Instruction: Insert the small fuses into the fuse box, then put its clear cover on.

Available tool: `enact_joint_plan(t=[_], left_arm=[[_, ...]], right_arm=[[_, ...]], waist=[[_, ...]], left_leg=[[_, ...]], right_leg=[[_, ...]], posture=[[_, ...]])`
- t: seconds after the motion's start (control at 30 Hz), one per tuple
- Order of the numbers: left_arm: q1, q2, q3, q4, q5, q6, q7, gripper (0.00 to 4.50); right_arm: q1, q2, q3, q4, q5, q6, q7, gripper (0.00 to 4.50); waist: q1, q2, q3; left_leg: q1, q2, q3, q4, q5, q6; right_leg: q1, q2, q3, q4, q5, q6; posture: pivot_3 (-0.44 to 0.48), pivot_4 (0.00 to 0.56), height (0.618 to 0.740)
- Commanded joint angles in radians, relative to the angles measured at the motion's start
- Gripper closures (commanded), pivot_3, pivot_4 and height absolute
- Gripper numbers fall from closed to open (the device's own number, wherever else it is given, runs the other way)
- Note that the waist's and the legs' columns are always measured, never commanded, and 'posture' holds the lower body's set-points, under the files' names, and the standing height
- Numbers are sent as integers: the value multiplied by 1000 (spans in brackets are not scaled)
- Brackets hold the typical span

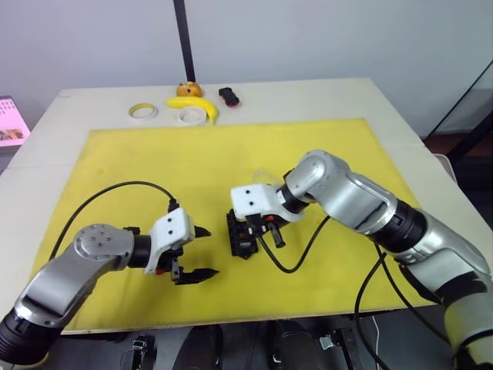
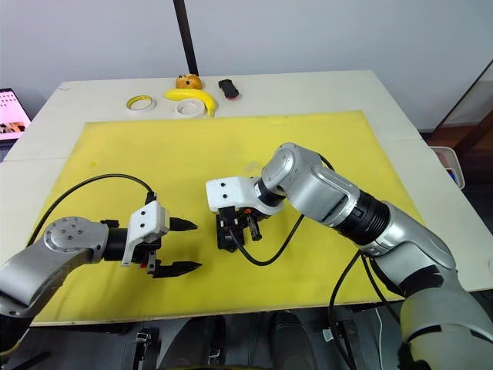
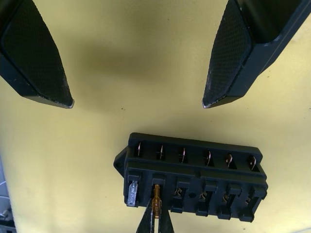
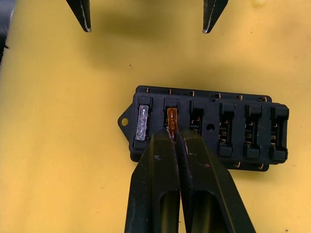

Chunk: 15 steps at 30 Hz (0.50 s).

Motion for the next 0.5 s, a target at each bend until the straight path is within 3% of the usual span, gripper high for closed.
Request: enact_joint_plan(t=[0.03, 0.5], left_arm=[[-8, 1, 9, -27, 0, -20, -5, 44], [-25, -9, 17, -20, -8, -15, -1, 44]], right_arm=[[2, -2, 12, -11, -25, -6, 2, 4500], [4, 5, 26, -2, -52, -25, 13, 4500]], waist=[[0, 0, 0], [-1, 0, 0]], left_leg=[[0, 0, 0, 0, 0, 0], [1, 0, 0, 1, 0, 0]], right_leg=[[0, 0, 0, 0, 0, 0], [1, 0, 0, 0, 0, 0]], posture=[[0, 150, 740], [0, 150, 740]])
